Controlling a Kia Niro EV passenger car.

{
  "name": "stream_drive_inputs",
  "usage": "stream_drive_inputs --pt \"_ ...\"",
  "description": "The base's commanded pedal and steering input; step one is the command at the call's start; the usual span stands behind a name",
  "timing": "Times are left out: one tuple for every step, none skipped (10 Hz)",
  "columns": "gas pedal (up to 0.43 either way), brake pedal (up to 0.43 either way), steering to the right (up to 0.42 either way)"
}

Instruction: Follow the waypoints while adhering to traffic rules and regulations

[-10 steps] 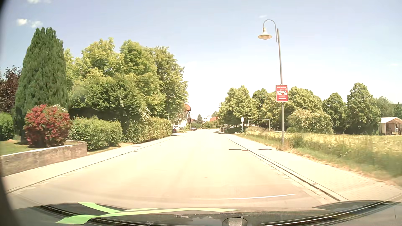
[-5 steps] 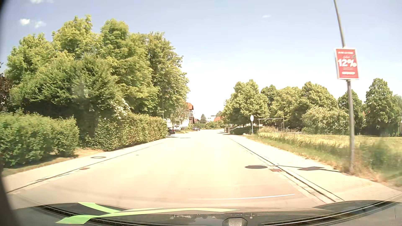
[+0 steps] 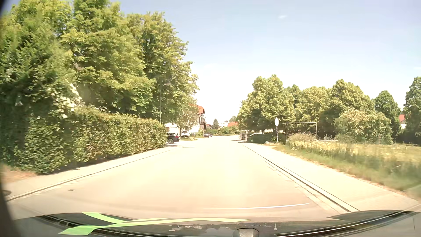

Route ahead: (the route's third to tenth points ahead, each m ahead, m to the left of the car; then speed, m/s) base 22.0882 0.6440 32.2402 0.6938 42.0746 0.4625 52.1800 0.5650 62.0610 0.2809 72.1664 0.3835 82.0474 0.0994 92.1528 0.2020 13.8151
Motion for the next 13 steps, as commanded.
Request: stream_drive_inputs --pt "0.169 0.000 -0.009" --pt "0.169 0.000 -0.009" --pt "0.169 0.000 -0.009" --pt "0.169 0.000 -0.009" --pt "0.169 0.000 -0.008" --pt "0.169 0.000 -0.008" --pt "0.169 0.000 -0.008" --pt "0.169 0.000 -0.008" --pt "0.169 0.000 -0.007" --pt "0.169 0.000 -0.007" --pt "0.169 0.000 -0.007" --pt "0.169 0.000 -0.006" --pt "0.169 0.000 -0.003"
